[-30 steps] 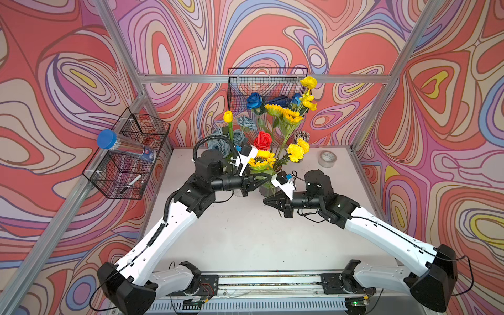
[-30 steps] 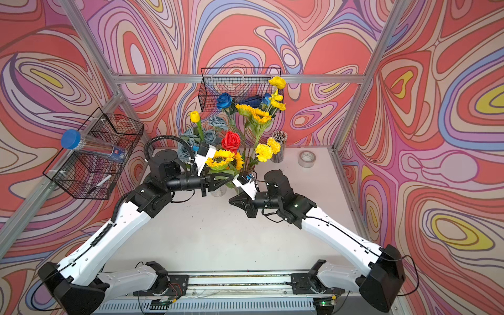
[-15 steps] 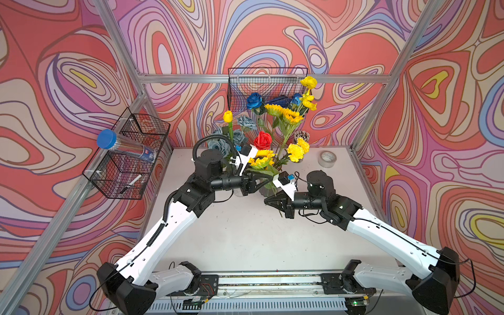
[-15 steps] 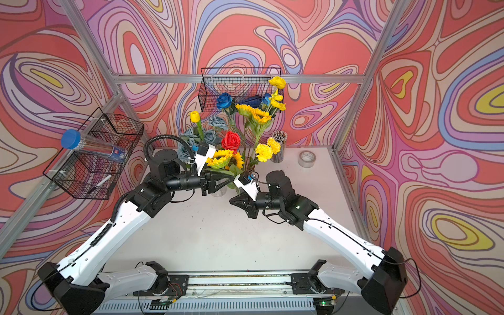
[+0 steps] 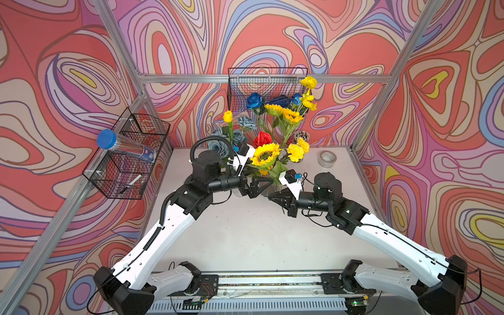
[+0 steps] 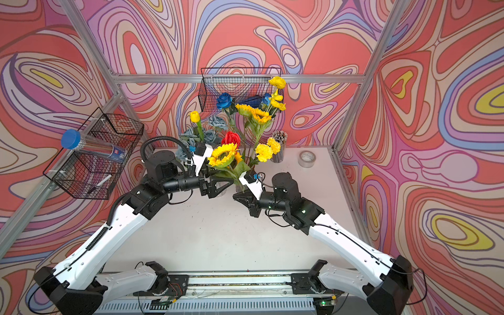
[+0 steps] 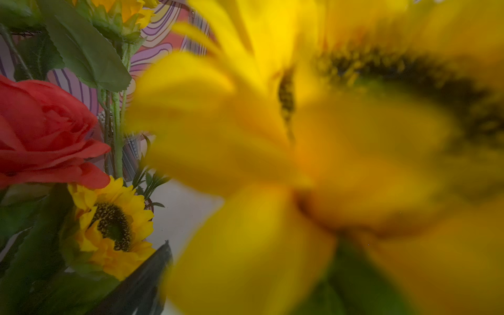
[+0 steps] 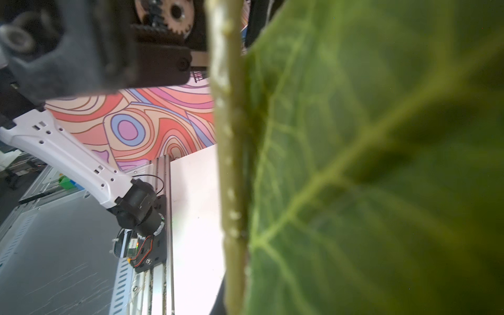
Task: Pick out yellow flowers from the vase
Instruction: Place the flower at the center of the board.
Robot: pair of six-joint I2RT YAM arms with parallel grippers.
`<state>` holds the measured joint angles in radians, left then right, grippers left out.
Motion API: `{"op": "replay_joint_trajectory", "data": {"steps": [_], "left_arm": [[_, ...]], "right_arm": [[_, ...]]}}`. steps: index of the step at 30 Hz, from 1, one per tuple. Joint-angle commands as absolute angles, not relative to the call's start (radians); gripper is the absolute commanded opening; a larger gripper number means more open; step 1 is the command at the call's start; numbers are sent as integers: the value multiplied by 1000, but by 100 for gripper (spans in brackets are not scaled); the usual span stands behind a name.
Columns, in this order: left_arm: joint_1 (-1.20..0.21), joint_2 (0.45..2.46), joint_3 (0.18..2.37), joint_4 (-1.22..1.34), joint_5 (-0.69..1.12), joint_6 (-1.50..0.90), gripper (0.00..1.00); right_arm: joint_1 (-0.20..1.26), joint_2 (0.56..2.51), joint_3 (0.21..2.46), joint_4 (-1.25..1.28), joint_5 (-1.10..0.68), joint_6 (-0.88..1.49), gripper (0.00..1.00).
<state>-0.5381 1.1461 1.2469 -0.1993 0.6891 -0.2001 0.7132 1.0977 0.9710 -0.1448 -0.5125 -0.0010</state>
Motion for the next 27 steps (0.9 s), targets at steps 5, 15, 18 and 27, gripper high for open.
{"op": "replay_joint_trajectory", "data": {"steps": [5, 15, 18, 27], "left_arm": [[-543, 1027, 1158, -151, 422, -161, 100], [-542, 909, 1069, -156, 11, -133, 100], [-541, 886, 1051, -147, -84, -144, 100], [-529, 874, 1045, -163, -157, -140, 100]], "right_arm": [[716, 1076, 973, -108, -380, 34, 0], [716, 1028, 949, -77, -142, 70, 0], [716, 994, 937, -79, 0, 85, 0], [711, 864, 873, -94, 459, 128, 0]]}}
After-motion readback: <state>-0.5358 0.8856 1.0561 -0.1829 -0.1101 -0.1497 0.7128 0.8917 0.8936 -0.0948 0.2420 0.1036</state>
